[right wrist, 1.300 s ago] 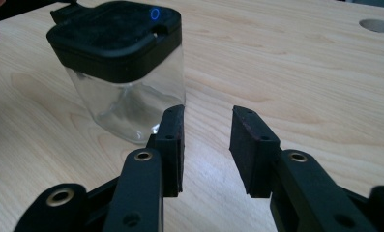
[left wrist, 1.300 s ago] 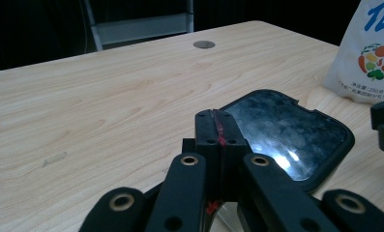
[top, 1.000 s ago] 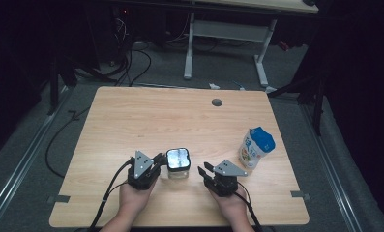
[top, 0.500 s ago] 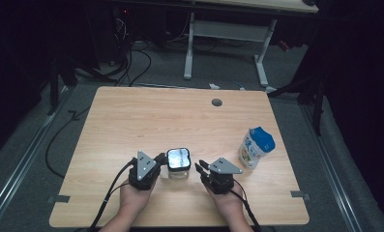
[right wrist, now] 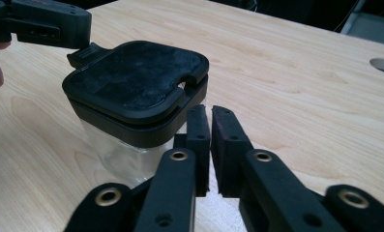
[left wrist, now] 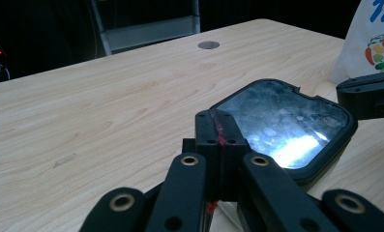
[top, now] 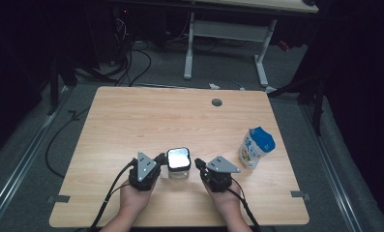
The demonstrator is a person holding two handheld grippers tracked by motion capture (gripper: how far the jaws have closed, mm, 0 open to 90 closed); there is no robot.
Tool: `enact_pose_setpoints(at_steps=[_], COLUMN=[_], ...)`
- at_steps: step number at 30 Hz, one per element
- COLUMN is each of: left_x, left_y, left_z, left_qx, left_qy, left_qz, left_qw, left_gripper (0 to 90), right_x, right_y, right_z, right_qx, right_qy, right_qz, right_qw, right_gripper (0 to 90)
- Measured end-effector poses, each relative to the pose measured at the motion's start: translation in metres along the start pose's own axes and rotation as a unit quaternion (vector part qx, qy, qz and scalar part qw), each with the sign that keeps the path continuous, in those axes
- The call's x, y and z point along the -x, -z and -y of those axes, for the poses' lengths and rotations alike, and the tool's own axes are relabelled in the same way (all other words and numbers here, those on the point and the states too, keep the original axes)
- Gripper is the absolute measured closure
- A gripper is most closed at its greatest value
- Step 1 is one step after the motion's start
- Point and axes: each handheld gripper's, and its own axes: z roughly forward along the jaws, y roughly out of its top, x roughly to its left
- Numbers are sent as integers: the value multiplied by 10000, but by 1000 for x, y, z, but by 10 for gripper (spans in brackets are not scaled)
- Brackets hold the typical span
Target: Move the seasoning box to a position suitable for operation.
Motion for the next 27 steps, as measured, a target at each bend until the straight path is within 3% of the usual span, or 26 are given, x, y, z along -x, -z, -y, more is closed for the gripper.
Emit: enact_pose_setpoints(at_steps=[27], left_x=[-3], left_y=[2], left_z=[4], left_qx=[33], left_qy=[88], left_qz=[43], left_qw=[9999], left_gripper=[900], right_x=[-9], right_y=[-7], right_z=[-12], right_qx=[177], right_qy=[36], right_qz=[-60], right_qw=[9998], right_gripper=[896])
